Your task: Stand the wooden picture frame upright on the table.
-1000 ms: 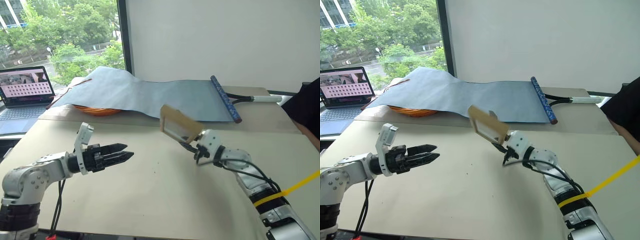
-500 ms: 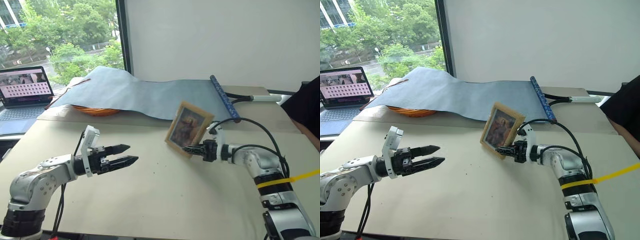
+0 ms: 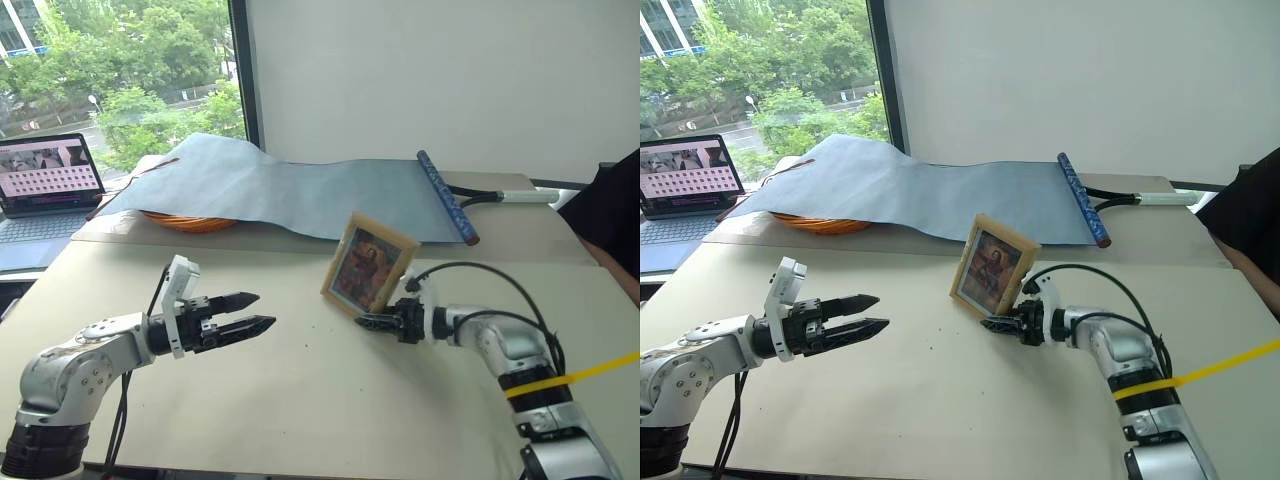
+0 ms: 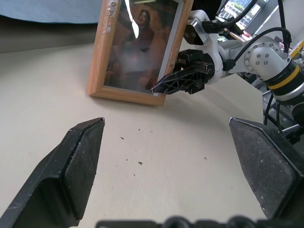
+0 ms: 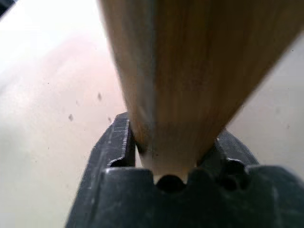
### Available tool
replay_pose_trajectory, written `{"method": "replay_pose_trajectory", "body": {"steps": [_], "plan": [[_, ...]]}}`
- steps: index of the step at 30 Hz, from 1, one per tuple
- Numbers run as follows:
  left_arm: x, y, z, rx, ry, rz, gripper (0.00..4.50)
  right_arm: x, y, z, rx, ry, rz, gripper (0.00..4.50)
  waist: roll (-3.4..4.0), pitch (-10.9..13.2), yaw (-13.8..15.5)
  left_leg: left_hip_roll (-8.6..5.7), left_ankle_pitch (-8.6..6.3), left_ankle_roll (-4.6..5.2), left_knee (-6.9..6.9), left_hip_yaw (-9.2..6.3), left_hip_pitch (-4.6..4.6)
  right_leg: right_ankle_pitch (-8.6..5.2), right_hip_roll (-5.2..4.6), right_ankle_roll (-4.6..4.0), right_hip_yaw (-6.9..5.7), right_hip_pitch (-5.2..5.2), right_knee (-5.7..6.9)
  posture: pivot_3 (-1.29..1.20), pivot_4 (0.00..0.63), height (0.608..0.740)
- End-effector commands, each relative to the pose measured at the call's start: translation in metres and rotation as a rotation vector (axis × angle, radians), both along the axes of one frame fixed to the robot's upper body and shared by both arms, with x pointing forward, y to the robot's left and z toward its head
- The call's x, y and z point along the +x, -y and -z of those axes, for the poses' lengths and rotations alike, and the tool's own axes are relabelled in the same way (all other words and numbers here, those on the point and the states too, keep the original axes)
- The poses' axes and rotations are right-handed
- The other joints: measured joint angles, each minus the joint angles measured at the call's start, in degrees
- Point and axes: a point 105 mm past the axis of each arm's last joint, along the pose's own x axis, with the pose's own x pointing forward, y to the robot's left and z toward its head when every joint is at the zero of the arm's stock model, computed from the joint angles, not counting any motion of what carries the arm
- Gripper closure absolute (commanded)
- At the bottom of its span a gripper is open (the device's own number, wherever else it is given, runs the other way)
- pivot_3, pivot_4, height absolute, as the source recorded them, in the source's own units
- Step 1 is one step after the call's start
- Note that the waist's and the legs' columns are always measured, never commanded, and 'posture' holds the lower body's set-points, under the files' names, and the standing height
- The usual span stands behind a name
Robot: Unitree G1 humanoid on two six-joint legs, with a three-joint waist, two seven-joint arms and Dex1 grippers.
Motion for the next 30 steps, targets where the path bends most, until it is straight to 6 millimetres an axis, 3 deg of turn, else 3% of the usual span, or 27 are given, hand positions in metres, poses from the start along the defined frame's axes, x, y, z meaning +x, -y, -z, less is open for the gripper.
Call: {"method": "replay_pose_trajectory", "body": {"steps": [1, 4, 9, 13, 14, 16, 18, 23, 30], "plan": [[0.000, 0.002, -0.011, 0.019, 0.057, 0.020, 0.00, -0.003, 0.001, -0.005, 0.015, 0.006, -0.006, 1.00, 0.00, 0.0, -0.1, 0.00, 0.00, 0.00, 0.00, 0.00, 0.00, 0.00, 0.00, 0.00, 0.01, 0.00, 0.00, 0.00, 0.150, 0.698], [0.002, 0.001, -0.011, 0.023, 0.064, 0.022, 0.00, -0.001, 0.016, -0.013, 0.025, 0.029, 0.041, 0.08, 0.00, 0.0, 0.1, 0.00, 0.01, 0.00, 0.01, -0.02, 0.00, 0.00, 0.00, 0.01, -0.01, 0.01, 0.00, 0.00, 0.150, 0.698], [0.007, -0.005, -0.011, 0.048, 0.099, -0.019, 0.00, -0.014, 0.054, -0.023, 0.013, 0.061, 0.124, 0.08, 0.00, 0.0, 1.2, -0.01, 0.00, -0.01, 0.02, -0.01, -0.02, -0.02, -0.01, 0.03, -0.01, 0.02, -0.07, 0.00, 0.150, 0.698], [0.019, -0.015, -0.006, 0.088, 0.176, -0.145, 0.00, -0.042, 0.077, -0.030, -0.042, 0.196, 0.109, 0.08, 0.01, 0.0, 1.3, 0.00, -0.02, 0.01, -0.08, 0.00, -0.04, -0.08, -0.01, -0.04, -0.01, -0.02, -0.09, 0.00, 0.150, 0.698], [0.020, -0.016, -0.006, 0.093, 0.192, -0.163, 0.00, -0.047, 0.078, -0.032, -0.048, 0.220, 0.099, 0.08, 0.01, 0.0, 1.2, 0.00, -0.03, 0.03, -0.10, 0.00, -0.03, -0.12, -0.01, -0.05, -0.02, -0.01, -0.10, 0.00, 0.150, 0.698], [0.031, -0.025, 0.007, 0.161, 0.241, -0.282, 0.00, -0.063, 0.080, -0.038, -0.181, 0.476, 0.073, 0.08, 0.04, 0.0, 1.0, 0.00, -0.04, 0.04, -0.11, 0.00, -0.03, -0.12, -0.01, -0.06, -0.01, -0.02, -0.10, 0.00, 0.150, 0.698], [0.034, -0.030, 0.027, 0.235, 0.268, -0.345, 0.00, -0.071, 0.083, -0.044, -0.226, 0.614, 0.152, 0.08, 0.05, 0.0, 0.5, 0.00, -0.06, 0.05, -0.10, -0.01, -0.02, -0.27, -0.01, 0.19, -0.02, -0.01, -0.10, 0.00, 0.150, 0.698], [0.034, -0.031, 0.045, 0.276, 0.306, -0.398, 0.00, -0.074, 0.090, -0.039, -0.217, 0.624, 0.298, 0.08, 0.04, 0.0, 0.3, 0.00, 0.01, -0.04, 0.05, -0.02, 0.00, -0.21, -0.01, 0.33, 0.01, 0.06, -0.09, 0.00, 0.150, 0.698], [0.042, -0.032, 0.043, 0.209, 0.298, -0.437, 0.00, -0.070, 0.085, -0.033, -0.169, 0.588, 0.370, 0.08, 0.04, 0.0, 0.7, -0.01, 0.06, -0.07, 0.06, -0.01, 0.00, -0.12, -0.02, 0.37, 0.01, 0.07, -0.10, 0.00, 0.150, 0.698]]}}
